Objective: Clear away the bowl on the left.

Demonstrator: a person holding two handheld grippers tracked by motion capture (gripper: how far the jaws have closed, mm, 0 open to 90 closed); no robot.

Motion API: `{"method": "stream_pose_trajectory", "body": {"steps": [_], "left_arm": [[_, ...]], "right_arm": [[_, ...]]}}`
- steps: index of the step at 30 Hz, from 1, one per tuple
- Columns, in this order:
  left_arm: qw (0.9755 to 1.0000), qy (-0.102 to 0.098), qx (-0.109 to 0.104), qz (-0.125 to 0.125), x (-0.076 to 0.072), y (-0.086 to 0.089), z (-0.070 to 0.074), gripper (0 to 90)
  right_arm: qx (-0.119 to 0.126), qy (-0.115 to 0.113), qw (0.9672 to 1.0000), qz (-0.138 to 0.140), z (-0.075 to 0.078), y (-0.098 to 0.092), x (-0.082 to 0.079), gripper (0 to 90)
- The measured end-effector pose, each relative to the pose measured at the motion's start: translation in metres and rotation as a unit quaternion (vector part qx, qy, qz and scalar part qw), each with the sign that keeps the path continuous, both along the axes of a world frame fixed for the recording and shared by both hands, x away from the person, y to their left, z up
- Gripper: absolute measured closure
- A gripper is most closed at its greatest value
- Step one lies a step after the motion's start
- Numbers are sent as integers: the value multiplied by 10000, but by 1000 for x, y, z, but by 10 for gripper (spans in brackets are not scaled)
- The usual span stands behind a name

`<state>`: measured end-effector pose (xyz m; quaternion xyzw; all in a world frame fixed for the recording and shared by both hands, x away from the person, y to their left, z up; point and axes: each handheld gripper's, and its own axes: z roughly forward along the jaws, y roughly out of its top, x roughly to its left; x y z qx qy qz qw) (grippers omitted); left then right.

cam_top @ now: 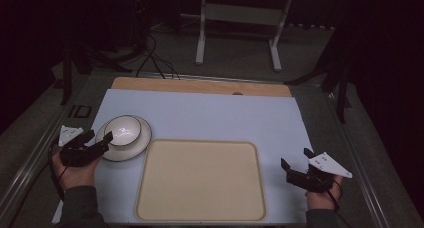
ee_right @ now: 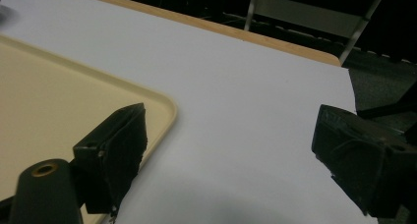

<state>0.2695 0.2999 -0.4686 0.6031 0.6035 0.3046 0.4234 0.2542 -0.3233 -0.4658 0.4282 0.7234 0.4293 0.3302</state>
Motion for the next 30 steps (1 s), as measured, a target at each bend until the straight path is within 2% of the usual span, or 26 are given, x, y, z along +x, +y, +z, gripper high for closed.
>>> {"method": "stream_pose_trajectory", "body": {"steps": [10, 21, 30], "left_arm": [[9999, 83, 62, 126, 11, 3, -3, 360], [9989, 421, 1, 202, 26, 6, -14, 370], [9979, 570, -79, 291, 36, 10, -20, 373]], "right_arm": [[38, -70, 10000, -36, 1, -1, -1, 132], [38, -64, 10000, -57, 1, -1, -1, 133], [49, -87, 9999, -96, 1, -2, -1, 133]]}}
